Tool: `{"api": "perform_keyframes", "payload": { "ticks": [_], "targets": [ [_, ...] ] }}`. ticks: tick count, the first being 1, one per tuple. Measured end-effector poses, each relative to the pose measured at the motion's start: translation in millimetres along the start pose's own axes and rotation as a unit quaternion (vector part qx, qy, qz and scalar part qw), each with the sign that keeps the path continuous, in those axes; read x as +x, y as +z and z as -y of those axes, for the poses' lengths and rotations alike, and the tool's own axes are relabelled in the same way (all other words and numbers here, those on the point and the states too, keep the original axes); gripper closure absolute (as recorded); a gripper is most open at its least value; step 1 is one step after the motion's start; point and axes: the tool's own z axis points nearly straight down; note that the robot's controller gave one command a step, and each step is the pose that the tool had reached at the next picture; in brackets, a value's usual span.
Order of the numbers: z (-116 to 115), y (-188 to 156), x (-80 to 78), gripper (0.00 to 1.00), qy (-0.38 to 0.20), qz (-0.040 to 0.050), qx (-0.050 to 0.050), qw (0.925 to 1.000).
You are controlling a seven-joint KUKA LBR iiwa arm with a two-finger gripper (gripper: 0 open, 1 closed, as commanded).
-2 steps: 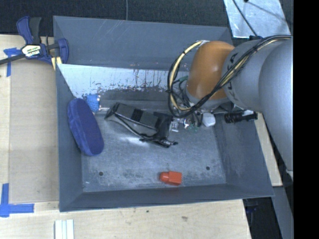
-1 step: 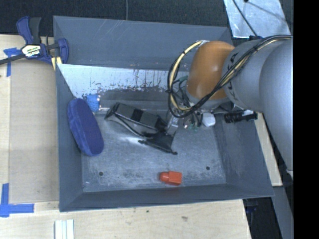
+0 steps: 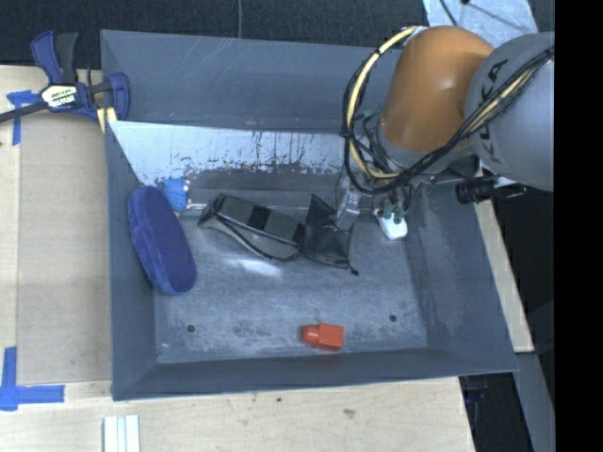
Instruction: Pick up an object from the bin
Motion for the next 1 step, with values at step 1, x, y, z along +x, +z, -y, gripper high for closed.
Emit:
{"api": "perform_keyframes", "payload": {
  "ticks": [1],
  "targets": [
    [19.3,-101.0,-17.2,1.00,-0.059,0.0011,0.001,0.9983]
  ]
}}
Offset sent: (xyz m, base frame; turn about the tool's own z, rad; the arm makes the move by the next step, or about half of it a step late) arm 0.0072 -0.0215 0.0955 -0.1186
